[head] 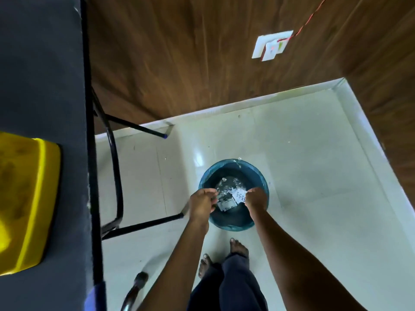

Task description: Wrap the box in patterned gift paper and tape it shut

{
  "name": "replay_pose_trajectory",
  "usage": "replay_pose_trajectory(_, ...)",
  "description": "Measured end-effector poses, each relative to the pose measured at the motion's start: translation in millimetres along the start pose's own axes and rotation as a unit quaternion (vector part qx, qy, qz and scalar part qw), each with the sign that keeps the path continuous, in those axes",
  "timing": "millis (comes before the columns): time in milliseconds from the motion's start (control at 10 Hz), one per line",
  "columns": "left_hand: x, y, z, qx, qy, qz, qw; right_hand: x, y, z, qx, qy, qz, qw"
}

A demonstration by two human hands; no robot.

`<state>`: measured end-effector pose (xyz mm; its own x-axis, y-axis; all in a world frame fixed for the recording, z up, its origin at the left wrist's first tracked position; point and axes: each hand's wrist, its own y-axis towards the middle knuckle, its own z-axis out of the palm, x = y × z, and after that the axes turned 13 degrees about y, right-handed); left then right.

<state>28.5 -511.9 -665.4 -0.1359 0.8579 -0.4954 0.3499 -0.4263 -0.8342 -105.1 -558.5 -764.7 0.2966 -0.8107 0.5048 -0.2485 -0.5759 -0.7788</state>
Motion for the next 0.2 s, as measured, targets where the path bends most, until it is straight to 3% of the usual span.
replay_pose_trajectory(200, 18, 35, 3, -0.024, -0.009, 0.002, 1.000, -24, 46, 26, 0.003, -0.078, -0.016, 0.997)
